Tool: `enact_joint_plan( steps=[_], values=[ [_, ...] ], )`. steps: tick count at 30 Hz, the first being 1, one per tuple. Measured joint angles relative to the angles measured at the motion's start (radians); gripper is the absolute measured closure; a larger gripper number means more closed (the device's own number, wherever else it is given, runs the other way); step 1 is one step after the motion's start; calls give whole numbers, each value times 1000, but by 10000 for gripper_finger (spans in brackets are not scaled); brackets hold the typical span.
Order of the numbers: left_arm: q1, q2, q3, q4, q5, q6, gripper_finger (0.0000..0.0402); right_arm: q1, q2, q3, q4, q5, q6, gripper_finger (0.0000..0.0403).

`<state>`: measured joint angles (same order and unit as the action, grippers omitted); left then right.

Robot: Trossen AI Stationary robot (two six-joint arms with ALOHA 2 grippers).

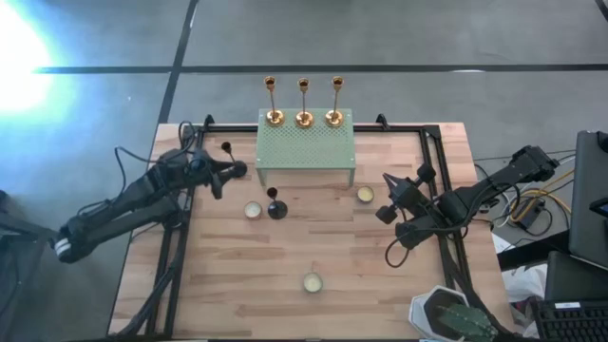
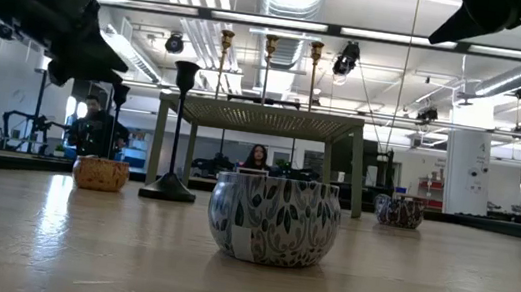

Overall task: Pick & Place candle stick holders
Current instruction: Put the bottom black candle holder on the shelf

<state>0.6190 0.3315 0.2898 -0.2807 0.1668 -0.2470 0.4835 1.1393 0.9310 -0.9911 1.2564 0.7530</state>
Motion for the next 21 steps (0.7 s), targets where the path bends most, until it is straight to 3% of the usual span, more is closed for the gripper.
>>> enact_joint_plan(
  steps=[5, 11, 21],
  values=[
    [-10, -3, -30, 2, 97, -9, 220, 0, 0, 0, 5, -4, 18, 394],
    [-64, -3, -59, 2, 117, 35, 220, 0, 0, 0, 9, -8, 18, 394],
    [-210, 40, -200, 327, 138, 64, 220, 0, 0, 0, 11, 1, 14, 394]
  ],
)
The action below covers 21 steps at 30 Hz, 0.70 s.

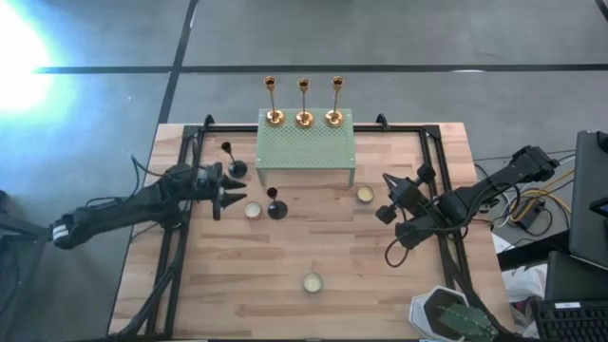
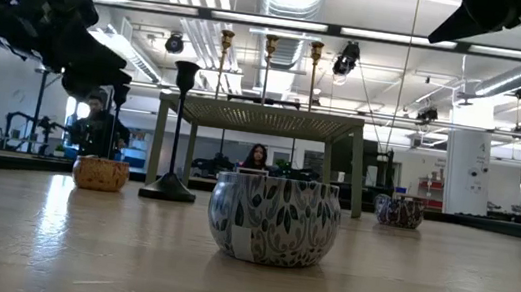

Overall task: Pick & Place candle stick holders
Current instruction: Put the bottom black candle holder on the shelf

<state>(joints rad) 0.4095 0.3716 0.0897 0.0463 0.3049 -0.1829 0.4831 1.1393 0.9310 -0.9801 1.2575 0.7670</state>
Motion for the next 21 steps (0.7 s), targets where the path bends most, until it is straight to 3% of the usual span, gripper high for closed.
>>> enact_joint_plan(
  steps=[9, 21],
  values=[
    [-62, 120, -43, 161, -26, -2, 225, -14, 0, 2, 2, 8, -1, 394],
    [-103, 445, 89, 236, -26, 104, 241, -69, 0, 32, 3, 11, -16, 394]
  ],
)
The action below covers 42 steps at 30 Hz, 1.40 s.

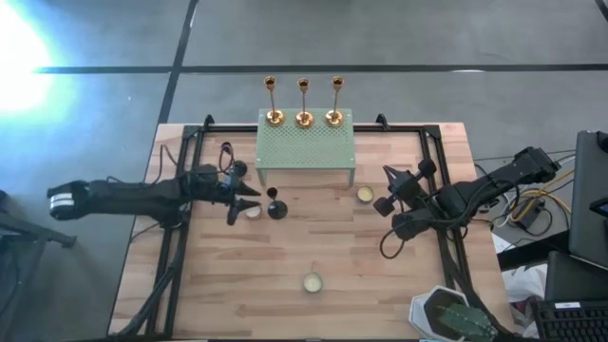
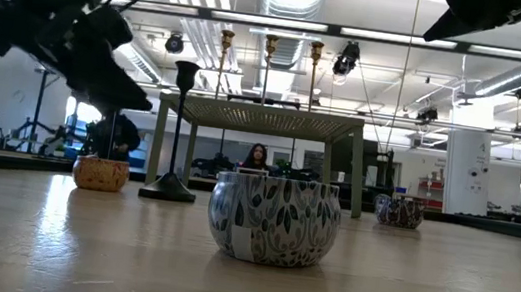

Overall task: Pick & Place candle stick holders
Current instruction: Put the bottom black candle holder on the shelf

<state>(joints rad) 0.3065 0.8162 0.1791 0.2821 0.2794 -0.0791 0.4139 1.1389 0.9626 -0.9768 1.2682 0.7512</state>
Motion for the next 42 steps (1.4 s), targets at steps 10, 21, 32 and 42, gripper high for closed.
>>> enact_joint_plan(
  steps=[10, 21, 32, 42],
  values=[
    [-26, 224, 72, 121, 26, 34, 241, -3, 0, 4, 1, -1, -3, 394],
    [-29, 340, 102, 208, 27, 45, 241, -3, 0, 5, 1, -1, -4, 394],
    [-28, 405, 135, 237, 26, 51, 242, -2, 0, 5, -2, -3, -4, 394],
    [-31, 393, 129, 237, 3, 33, 383, -2, 0, 5, -4, -4, -4, 394]
  ],
)
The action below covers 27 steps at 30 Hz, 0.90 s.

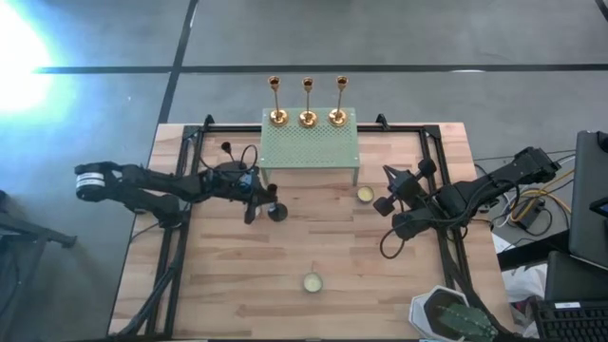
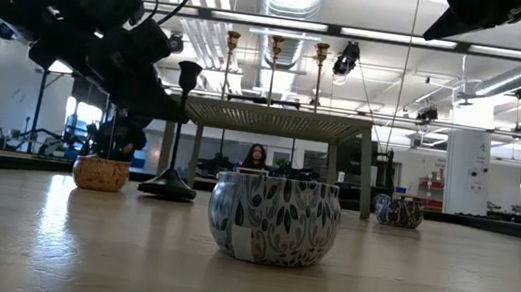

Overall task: Pick & Place candle stick holders
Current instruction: Put the bottom black candle holder on the shelf

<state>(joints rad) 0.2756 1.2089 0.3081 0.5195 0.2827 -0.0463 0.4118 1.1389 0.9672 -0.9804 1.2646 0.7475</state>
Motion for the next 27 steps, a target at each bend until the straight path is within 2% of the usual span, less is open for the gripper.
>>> enact_joint_plan(
  steps=[7, 15, 21, 27],
  values=[
    [-9, -49, 0, -82, -13, -25, 385, 0, 0, 2, -3, -13, 0, 394],
    [-34, -223, -5, -297, -95, -47, 385, 0, 0, 2, -4, -36, -7, 394],
    [-60, -319, -2, -296, -109, -67, 385, 0, 0, 1, -3, -38, -7, 394],
    [-89, -350, 53, -292, -107, -72, 385, 0, 0, 1, 0, -54, -8, 394]
  ],
)
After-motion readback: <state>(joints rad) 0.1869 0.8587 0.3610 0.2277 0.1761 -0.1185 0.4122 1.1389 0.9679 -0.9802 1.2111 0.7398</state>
